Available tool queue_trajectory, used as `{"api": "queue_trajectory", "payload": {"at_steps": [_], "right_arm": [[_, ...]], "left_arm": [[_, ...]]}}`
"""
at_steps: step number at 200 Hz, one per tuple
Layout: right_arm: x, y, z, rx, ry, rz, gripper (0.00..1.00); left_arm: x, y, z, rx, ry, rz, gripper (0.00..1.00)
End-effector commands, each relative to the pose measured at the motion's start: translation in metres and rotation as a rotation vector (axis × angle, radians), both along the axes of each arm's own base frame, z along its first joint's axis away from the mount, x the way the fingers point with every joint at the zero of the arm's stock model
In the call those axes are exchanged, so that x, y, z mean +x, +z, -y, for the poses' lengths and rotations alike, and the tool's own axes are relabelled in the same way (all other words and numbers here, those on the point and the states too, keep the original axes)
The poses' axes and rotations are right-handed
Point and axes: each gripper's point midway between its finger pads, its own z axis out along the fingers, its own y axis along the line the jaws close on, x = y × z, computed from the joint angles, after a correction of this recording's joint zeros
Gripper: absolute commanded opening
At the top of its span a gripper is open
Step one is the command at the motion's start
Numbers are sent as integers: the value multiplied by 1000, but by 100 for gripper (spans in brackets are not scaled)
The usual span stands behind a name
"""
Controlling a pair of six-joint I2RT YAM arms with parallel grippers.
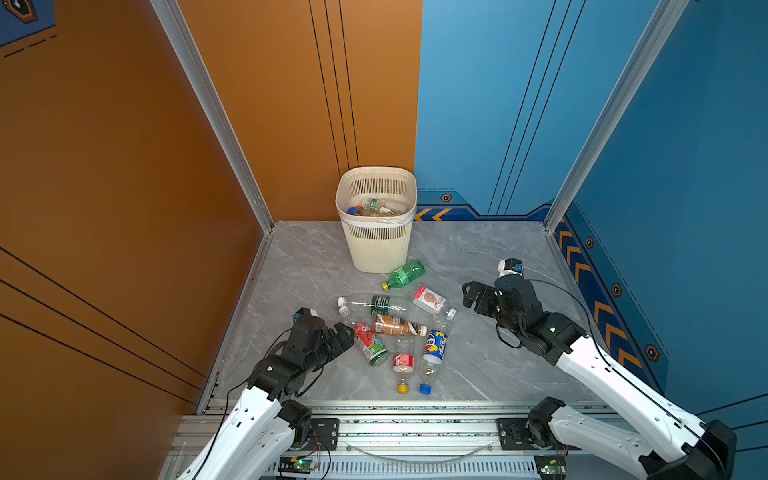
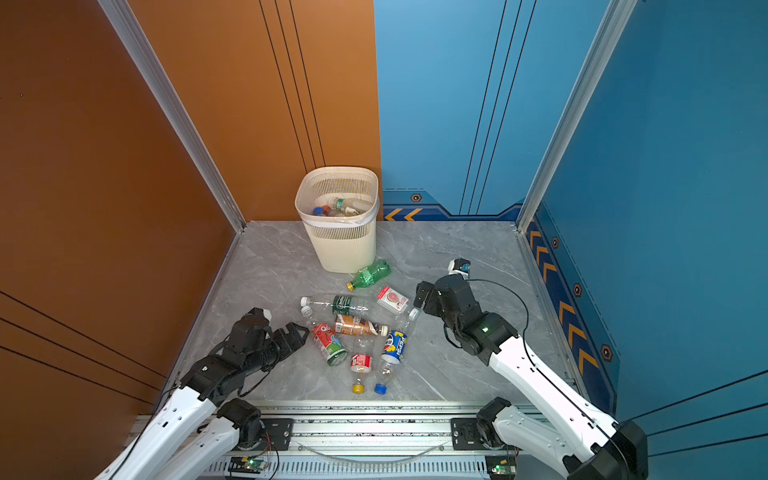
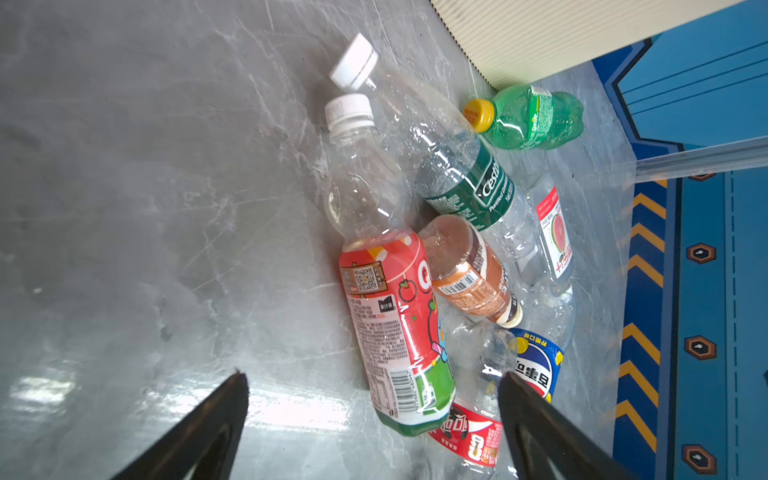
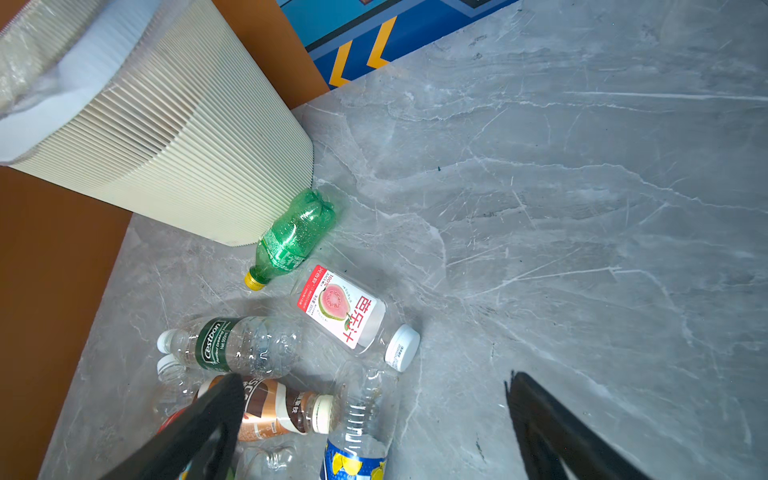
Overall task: Put the plastic bottles in the bin
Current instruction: 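Withdraw the right gripper while the left gripper lowers onto the red apple-print bottle, then grasp the red apple-print bottle with the left gripper and lift it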
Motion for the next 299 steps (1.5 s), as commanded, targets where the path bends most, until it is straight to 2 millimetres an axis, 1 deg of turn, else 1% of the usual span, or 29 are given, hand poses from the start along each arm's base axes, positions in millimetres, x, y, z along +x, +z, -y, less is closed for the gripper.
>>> {"api": "queue_trajectory", "payload": {"at_steps": [1, 33, 74, 141, 181, 184, 223, 247, 267, 299], "right_arm": [[-5, -13, 10, -19, -39, -32, 99], [-6, -14, 14, -13, -49, -27, 99], [-8, -16, 20, -8, -61, -25, 100], [-7, -21, 24, 4, -68, -33, 100], [-6, -25, 25, 11, -69, -39, 100], [-6, -24, 25, 12, -69, -36, 100], [-6, -26, 26, 15, -72, -40, 100], [-6, -26, 27, 16, -76, -37, 100], [-6, -27, 27, 17, -77, -38, 100], [-5, -29, 27, 20, -82, -38, 100]], "left_arm": [[9, -5, 5, 6, 33, 14, 93], [13, -19, 19, 20, 5, -32, 92], [20, -29, 33, 23, -11, -49, 91], [27, -48, 38, 40, -4, -84, 90], [28, -63, 40, 54, -4, -120, 87], [28, -64, 41, 53, -4, -122, 83], [26, -76, 40, 69, -3, -149, 77], [22, -82, 37, 76, 0, -167, 67], [18, -80, 33, 82, 7, -167, 60], [11, -69, 22, 90, 30, -145, 55]]}}
